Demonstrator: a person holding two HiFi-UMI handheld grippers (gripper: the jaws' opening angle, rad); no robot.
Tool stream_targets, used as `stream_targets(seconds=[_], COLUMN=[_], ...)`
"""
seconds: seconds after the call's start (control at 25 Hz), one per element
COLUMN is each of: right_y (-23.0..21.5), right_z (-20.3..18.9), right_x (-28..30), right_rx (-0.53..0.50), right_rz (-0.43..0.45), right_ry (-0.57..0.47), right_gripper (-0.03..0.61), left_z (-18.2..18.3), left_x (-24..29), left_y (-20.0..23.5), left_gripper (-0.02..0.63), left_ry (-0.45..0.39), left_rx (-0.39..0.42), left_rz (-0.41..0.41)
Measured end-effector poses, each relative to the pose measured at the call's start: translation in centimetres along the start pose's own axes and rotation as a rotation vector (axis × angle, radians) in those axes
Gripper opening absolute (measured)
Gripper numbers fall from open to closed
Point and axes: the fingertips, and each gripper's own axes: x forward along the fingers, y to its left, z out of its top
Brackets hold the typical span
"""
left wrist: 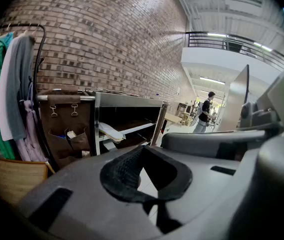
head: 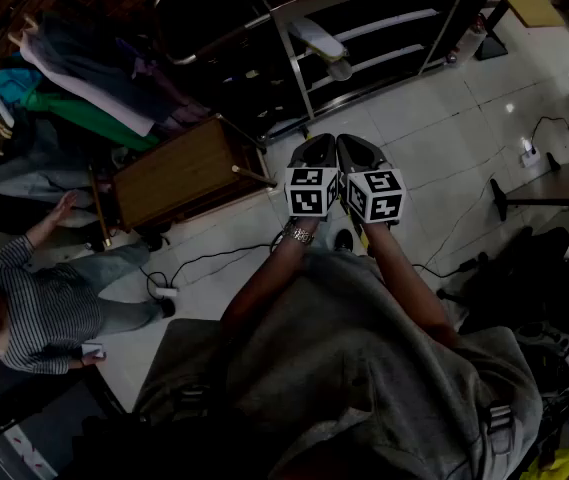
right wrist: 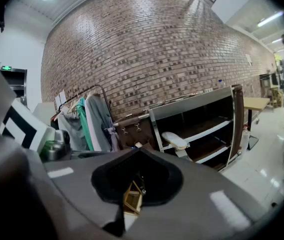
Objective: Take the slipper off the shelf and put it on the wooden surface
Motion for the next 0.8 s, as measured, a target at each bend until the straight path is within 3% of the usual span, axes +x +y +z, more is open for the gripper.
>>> stream_targets(seconds=[0.2, 0.44, 0.64, 0.8], right_y=[-3.2, -5.5, -7.6, -8.5], right_z=[2.0, 8.7, 10.4, 10.0], right_x=[8.3, 16.4, 20.6, 23.6], right_rx=[0.01, -0.022, -0.019, -0.009], right_rz=[-0.012, -0.005, 0.021, 0.072], right_ry=[0.038, 0.018, 0.037, 0.059], right_gripper=[0.0, 0.0, 0.001, 0.002], left_z=[4.2, 12.0, 13.4, 13.9], left_x=[6.8, 12.9, 16.4, 18.2], left_y=[5.1, 10.4, 12.6, 14.2], left_gripper=[0.003, 0.003, 0.003, 0.003], left_ry=[-0.023, -0.083, -0.048, -0.018], left_rx=[0.042, 0.034, 0.026, 0.029], left_rz=[-0.006, -0.014, -0.02, 0.036])
